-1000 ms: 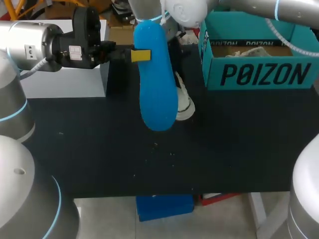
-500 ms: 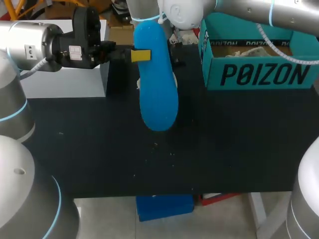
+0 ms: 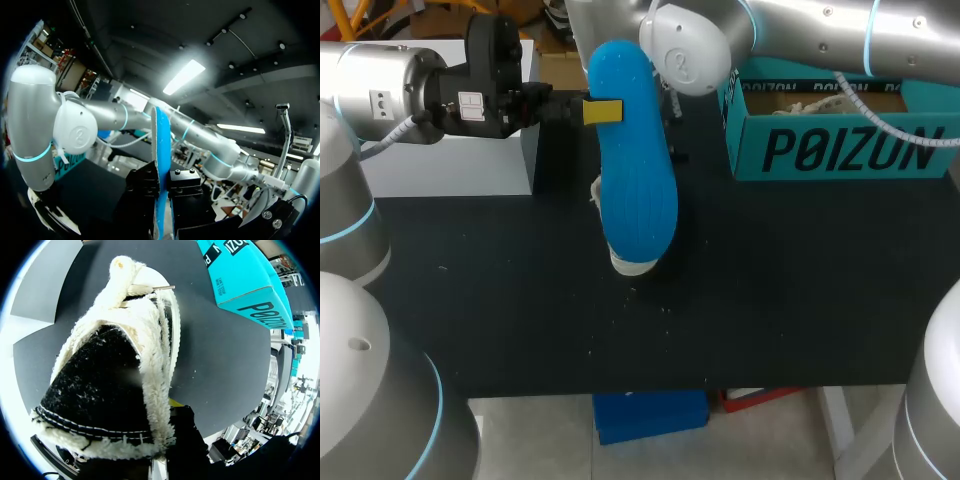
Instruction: Take the shoe out of the shoebox, open the shoe tongue, remove and reinsert the insole, then place the shoe into the shoebox
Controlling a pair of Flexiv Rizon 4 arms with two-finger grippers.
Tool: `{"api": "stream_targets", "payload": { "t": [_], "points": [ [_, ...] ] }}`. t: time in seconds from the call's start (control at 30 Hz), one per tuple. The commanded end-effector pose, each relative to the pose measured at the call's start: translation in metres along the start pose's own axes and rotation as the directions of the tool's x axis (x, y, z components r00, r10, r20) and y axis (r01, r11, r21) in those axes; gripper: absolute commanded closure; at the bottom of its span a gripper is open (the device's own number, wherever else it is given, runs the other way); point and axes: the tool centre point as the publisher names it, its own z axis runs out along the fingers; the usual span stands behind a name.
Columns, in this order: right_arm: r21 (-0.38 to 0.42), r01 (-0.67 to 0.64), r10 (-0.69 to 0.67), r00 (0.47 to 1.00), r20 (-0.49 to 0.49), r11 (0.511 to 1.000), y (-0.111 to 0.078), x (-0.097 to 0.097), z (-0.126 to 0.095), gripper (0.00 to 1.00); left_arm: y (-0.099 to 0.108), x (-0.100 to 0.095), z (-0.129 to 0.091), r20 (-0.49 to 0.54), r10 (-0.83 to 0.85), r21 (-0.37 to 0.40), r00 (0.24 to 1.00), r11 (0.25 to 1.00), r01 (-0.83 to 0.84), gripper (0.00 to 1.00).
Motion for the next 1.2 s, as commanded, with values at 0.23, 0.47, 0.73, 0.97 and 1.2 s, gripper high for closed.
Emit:
{"api": "stream_targets", "payload": {
  "t": [0.23, 0.47, 0.73, 0.97, 1.2],
  "points": [
    [0.002, 0.007, -0.007, 1.0, -0.029, 1.0, -0.002, 0.009, 0.022, 1.0, 0.002, 0.0, 0.001, 0.002, 0.001, 0.002, 1.0, 1.0, -0.001, 1.0],
    [0.02, -0.037, 0.038, 0.998, -0.051, 0.999, -0.002, 0.013, 0.04, 1.0, 0.002, 0.0, 0.001, 0.002, 0.001, 0.002, 1.0, 1.0, -0.001, 1.0],
    [0.026, -0.069, 0.07, 0.997, -0.037, 0.997, -0.006, 0.007, 0.047, 0.0, 0.002, 0.0, 0.001, 0.002, 0.001, 0.002, 1.0, 1.0, -0.001, 1.0],
    [0.019, -0.095, 0.097, 0.988, -0.121, 0.995, -0.016, -0.019, 0.024, 0.0, 0.002, 0.0, 0.001, 0.002, 0.001, 0.002, 1.0, 1.0, -0.001, 1.0],
    [-0.058, -0.106, 0.074, 0.914, -0.399, 0.993, -0.028, -0.041, -0.016, 0.0, 0.002, 0.0, 0.001, 0.002, 0.001, 0.002, 1.0, 1.0, -0.001, 1.0]
  ]
}}
